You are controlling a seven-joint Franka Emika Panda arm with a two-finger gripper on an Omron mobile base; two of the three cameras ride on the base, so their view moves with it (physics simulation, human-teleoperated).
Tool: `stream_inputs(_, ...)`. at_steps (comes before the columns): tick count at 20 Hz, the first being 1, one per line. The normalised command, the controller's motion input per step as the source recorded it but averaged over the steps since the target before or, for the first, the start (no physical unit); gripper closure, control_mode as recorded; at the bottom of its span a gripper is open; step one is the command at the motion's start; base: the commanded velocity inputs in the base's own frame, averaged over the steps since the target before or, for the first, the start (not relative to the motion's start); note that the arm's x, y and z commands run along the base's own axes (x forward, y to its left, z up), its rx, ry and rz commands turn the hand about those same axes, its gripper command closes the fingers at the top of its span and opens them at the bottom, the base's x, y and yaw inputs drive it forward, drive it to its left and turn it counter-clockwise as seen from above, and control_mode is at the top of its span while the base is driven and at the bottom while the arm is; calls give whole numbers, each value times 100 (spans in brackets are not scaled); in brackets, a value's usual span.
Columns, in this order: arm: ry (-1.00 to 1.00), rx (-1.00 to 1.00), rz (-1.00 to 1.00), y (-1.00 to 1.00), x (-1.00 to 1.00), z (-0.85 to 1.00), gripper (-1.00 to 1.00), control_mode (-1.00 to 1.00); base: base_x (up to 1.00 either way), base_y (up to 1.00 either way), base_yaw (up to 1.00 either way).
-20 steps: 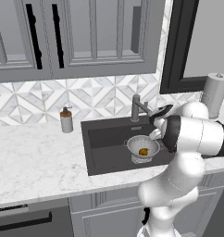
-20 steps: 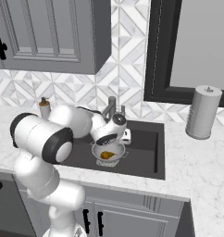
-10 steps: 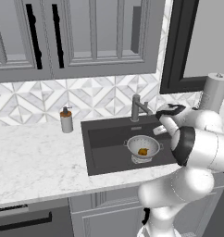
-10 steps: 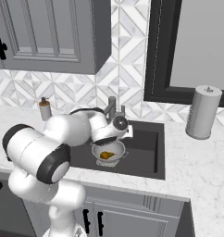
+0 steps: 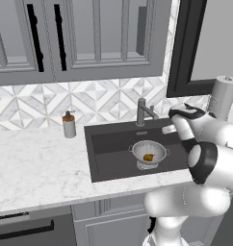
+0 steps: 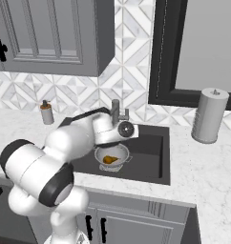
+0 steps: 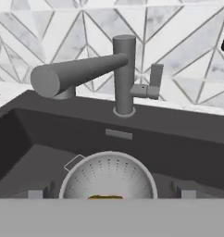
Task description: Put the colander in the sink, put the pear in the colander, and turn on the sink faucet and pour water over the colander.
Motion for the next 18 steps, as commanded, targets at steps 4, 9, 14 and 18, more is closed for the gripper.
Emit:
stream_inputs(4, -22, 5, 0, -6, 4, 48, -100, -100, 0, 0, 0)
stream_inputs(9, -25, 8, 0, -20, 3, 30, -100, -100, 0, 0, 0)
stream_inputs(14, -15, 12, 0, -41, 0, 1, -100, -100, 0, 0, 0)
stream_inputs(18, -2, 11, 0, -36, 1, 0, -100, -100, 0, 0, 0)
